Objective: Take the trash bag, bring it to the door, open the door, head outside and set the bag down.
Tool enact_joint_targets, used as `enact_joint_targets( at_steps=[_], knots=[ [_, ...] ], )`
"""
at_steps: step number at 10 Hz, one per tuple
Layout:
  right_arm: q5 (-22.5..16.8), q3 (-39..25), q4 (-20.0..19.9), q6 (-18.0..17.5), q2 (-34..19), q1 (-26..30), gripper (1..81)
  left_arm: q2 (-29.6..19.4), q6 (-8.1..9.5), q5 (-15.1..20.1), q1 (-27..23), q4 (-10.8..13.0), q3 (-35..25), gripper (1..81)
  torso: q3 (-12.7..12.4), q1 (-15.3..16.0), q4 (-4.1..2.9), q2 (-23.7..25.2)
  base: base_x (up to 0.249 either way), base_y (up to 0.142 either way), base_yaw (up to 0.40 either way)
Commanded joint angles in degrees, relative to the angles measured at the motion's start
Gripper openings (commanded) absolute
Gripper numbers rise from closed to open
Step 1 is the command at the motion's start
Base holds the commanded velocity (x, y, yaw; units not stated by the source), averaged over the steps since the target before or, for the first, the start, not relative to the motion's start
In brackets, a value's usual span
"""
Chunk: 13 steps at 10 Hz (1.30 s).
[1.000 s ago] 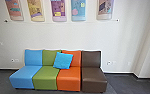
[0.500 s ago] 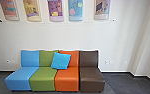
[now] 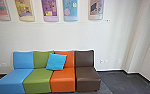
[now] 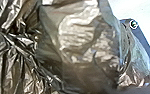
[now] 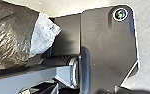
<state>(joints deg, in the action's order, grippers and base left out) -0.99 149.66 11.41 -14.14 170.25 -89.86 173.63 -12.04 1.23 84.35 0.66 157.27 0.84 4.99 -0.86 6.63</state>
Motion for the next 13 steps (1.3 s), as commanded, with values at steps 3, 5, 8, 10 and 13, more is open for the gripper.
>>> enact_joint_targets(
  at_steps=[3, 5, 8, 10, 13],
  knots=[
    [-2.79, -0.17, 0.45, 0.25, 0.11, 2.44, 81.1, -0.03, -0.26, 2.72, -3.26, 0.40, -0.12, 1.0, 0.00, 0.00, 0.00, 0.00, 0.000, 0.000, -0.173],
    [-2.79, 0.18, 0.45, 0.25, 0.11, 2.44, 81.1, -0.03, -0.35, 2.72, -3.26, 0.40, -0.12, 1.0, 0.00, 0.00, 0.00, 0.00, 0.000, 0.000, -0.203],
    [-2.79, 0.53, 0.19, 0.17, 0.11, 2.62, 81.1, 0.23, -0.35, 2.72, -3.26, 0.40, -0.12, 1.0, 0.00, 0.00, 0.00, 0.00, 0.000, 0.000, -0.221],
    [-2.88, 0.53, 0.37, 0.17, 0.90, 2.88, 81.1, -0.03, -0.26, 2.72, -3.35, 0.13, -0.03, 1.0, 0.00, 0.00, 0.00, 0.00, 0.000, 0.000, -0.221],
    [-2.88, 0.79, 0.37, 0.17, 0.99, 3.06, 81.1, 0.66, -0.26, 2.81, -3.35, 0.40, -0.03, 1.0, 0.00, 0.00, 0.00, 0.00, 0.000, 0.000, -0.221]
  ],
)
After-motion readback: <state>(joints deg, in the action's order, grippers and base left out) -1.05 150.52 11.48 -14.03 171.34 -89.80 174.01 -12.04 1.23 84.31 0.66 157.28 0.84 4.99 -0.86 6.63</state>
